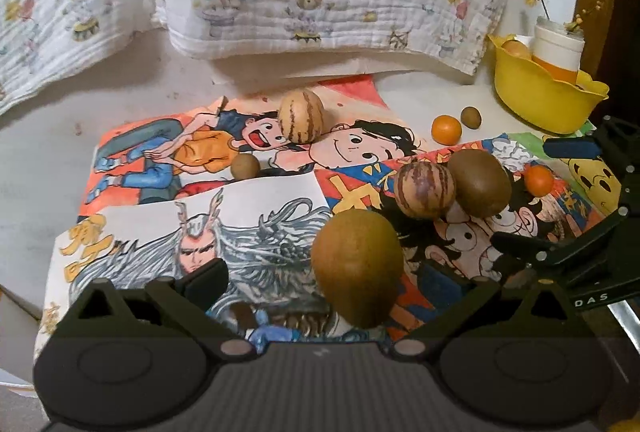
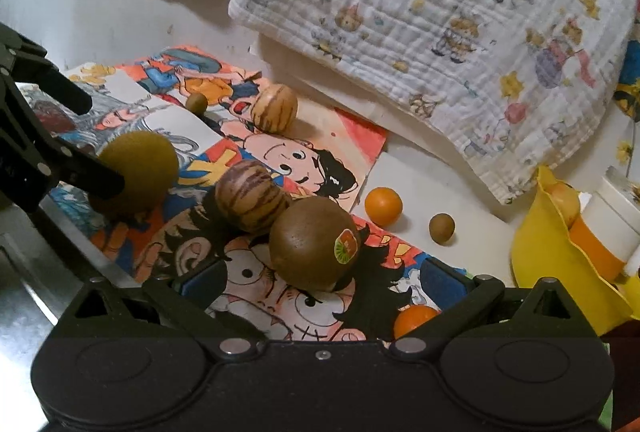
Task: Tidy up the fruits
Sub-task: 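Grasp the brown round fruit with the left tool while the right tool grasps the stickered kiwi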
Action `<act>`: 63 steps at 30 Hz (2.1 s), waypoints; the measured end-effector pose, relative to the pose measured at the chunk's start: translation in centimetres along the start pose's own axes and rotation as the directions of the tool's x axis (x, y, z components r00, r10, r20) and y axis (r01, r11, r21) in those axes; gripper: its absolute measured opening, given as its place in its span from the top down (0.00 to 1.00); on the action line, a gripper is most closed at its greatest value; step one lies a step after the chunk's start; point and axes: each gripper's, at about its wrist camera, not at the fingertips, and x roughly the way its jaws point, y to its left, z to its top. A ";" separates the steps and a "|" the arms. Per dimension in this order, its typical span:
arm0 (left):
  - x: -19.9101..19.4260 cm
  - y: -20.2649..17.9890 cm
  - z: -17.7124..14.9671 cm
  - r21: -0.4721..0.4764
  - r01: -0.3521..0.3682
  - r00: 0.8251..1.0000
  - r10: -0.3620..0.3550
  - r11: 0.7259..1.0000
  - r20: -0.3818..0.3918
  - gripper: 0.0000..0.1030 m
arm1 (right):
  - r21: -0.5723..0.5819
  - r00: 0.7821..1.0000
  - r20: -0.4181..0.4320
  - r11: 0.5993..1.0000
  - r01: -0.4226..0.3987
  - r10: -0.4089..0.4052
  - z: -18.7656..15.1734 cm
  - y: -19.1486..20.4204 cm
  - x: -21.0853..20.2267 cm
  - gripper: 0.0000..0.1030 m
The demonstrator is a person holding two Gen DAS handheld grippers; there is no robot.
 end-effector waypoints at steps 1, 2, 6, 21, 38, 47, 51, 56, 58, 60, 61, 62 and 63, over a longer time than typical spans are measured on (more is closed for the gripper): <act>0.3 0.0 0.1 0.000 0.002 1.000 -0.002 1.000 -0.003 0.01 | -0.003 1.000 -0.005 1.000 -0.003 0.003 0.0 0.0 0.4 0.01; 0.6 0.1 0.1 -0.001 0.005 1.000 -0.005 1.000 -0.008 0.01 | -0.005 1.000 -0.007 1.000 -0.008 0.008 0.1 0.0 0.7 0.01; 1.7 0.5 0.1 -0.010 0.017 1.000 -0.017 1.000 -0.017 0.01 | -0.021 0.999 -0.014 0.999 -0.034 0.033 0.2 0.3 1.9 0.01; 3.8 0.1 0.6 0.002 0.058 0.998 -0.058 0.998 -0.019 0.01 | 0.026 0.995 -0.018 0.995 -0.098 0.099 0.8 -0.6 4.7 0.10; 4.3 -0.4 0.8 0.039 0.099 0.995 -0.099 0.994 -0.011 0.27 | 0.057 0.985 -0.019 0.984 -0.170 0.171 0.8 -1.2 4.7 0.36; 4.3 0.0 1.1 0.005 0.132 0.991 -0.132 0.991 -0.014 0.42 | 0.080 0.983 -0.010 0.980 -0.180 0.181 0.7 -1.8 4.8 0.41; 3.4 0.1 0.9 -0.012 0.131 0.991 -0.132 0.991 -0.016 0.42 | 0.112 0.977 0.032 0.971 -0.211 0.209 0.4 -2.4 3.6 0.42; 1.5 0.2 0.9 -0.028 0.132 0.991 -0.132 0.991 0.014 0.42 | 0.110 0.977 0.048 0.972 -0.210 0.206 0.4 -2.1 1.3 0.42; 0.5 0.0 0.8 -0.024 0.133 0.991 -0.133 0.991 0.027 0.42 | 0.115 0.976 0.055 0.970 -0.216 0.211 0.4 -1.9 0.2 0.42; -0.5 -0.2 0.4 -0.020 0.134 0.991 -0.133 0.991 0.032 0.42 | 0.124 0.973 0.065 0.966 -0.228 0.221 0.4 -1.6 -1.0 0.42; -0.9 -0.4 0.2 -0.019 0.134 0.991 -0.133 0.991 0.031 0.42 | 0.127 0.971 0.071 0.963 -0.236 0.228 0.4 -1.4 -1.6 0.42; -1.3 -0.4 0.0 -0.021 0.136 0.990 -0.135 0.991 0.031 0.42 | 0.129 0.969 0.075 0.962 -0.242 0.234 0.4 -1.1 -2.2 0.42; -1.8 -0.5 -0.3 -0.025 0.140 0.990 -0.139 0.990 0.030 0.42 | 0.129 0.967 0.079 0.960 -0.249 0.240 0.3 -0.8 -2.7 0.42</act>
